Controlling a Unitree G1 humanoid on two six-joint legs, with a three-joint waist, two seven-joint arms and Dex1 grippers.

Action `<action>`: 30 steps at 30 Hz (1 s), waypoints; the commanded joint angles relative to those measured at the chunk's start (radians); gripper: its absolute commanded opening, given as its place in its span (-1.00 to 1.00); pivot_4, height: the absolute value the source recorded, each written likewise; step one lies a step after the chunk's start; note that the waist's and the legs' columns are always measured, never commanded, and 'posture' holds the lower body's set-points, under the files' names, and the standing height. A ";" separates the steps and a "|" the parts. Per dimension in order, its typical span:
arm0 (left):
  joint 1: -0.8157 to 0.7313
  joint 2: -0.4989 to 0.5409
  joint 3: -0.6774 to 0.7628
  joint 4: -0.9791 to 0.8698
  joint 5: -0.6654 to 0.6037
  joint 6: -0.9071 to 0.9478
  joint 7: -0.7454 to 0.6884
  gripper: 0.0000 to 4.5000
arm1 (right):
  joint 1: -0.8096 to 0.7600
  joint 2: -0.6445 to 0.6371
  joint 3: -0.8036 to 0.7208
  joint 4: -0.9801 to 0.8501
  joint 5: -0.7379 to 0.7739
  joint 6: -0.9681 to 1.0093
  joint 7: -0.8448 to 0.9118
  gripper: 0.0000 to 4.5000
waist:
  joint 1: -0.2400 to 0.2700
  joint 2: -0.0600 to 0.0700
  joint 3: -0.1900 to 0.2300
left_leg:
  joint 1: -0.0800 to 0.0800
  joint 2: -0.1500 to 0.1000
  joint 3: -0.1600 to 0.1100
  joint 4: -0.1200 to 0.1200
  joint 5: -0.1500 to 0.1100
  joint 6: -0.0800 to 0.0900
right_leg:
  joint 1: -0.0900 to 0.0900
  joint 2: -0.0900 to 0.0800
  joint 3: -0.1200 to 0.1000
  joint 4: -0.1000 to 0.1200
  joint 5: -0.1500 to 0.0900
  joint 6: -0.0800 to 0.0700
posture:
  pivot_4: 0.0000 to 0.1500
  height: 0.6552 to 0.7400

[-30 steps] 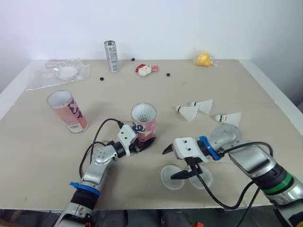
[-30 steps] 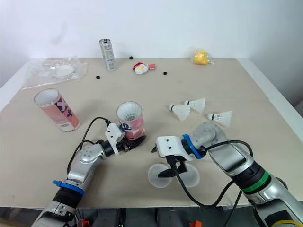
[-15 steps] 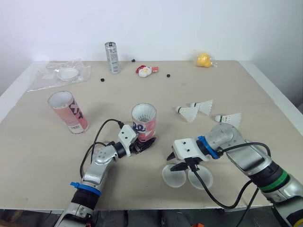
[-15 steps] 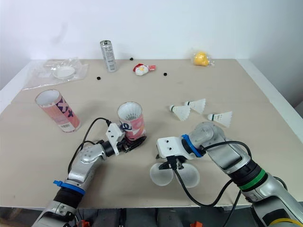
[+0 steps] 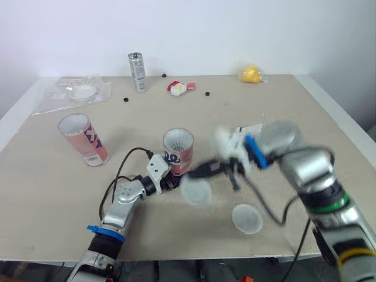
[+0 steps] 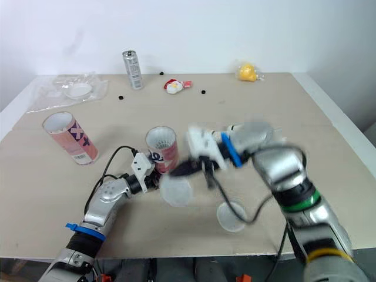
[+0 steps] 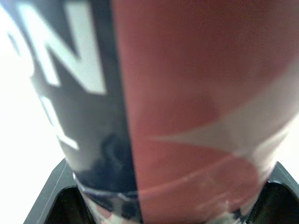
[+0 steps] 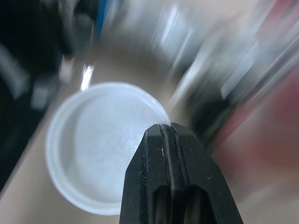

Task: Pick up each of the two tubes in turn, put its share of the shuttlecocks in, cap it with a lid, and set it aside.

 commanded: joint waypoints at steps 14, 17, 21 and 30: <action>0.023 -0.014 -0.033 0.051 0.019 0.027 -0.016 0.30 | -0.218 0.065 0.020 0.315 -0.100 0.037 -0.144 -0.98 | 0.004 -0.002 -0.001 | -0.001 -0.001 0.001 -0.004 -0.001 -0.001 | 0.000 -0.003 0.000 -0.001 -0.003 -0.001 | 1.00 1.00; 0.026 -0.015 -0.034 0.049 0.020 0.027 -0.016 0.30 | -0.193 0.053 0.047 0.311 -0.129 0.016 -0.122 -0.98 | 0.004 -0.002 -0.001 | -0.001 -0.001 0.001 -0.004 -0.001 -0.001 | 0.000 -0.003 0.000 -0.001 -0.004 0.000 | 1.00 1.00; 0.028 -0.016 -0.035 0.046 0.020 0.028 -0.015 0.30 | -0.174 0.034 0.075 0.303 -0.157 0.005 -0.092 -0.98 | 0.004 -0.002 -0.001 | -0.001 -0.001 0.001 -0.004 -0.001 -0.001 | -0.001 -0.003 0.000 -0.001 -0.004 0.000 | 1.00 1.00; 0.027 -0.018 -0.037 0.048 0.022 0.027 -0.014 0.30 | -0.157 0.059 0.075 0.277 -0.171 -0.011 -0.105 -0.98 | 0.003 -0.002 -0.001 | -0.001 -0.001 0.001 -0.004 -0.001 -0.001 | -0.001 -0.003 0.000 -0.001 -0.004 0.000 | 1.00 1.00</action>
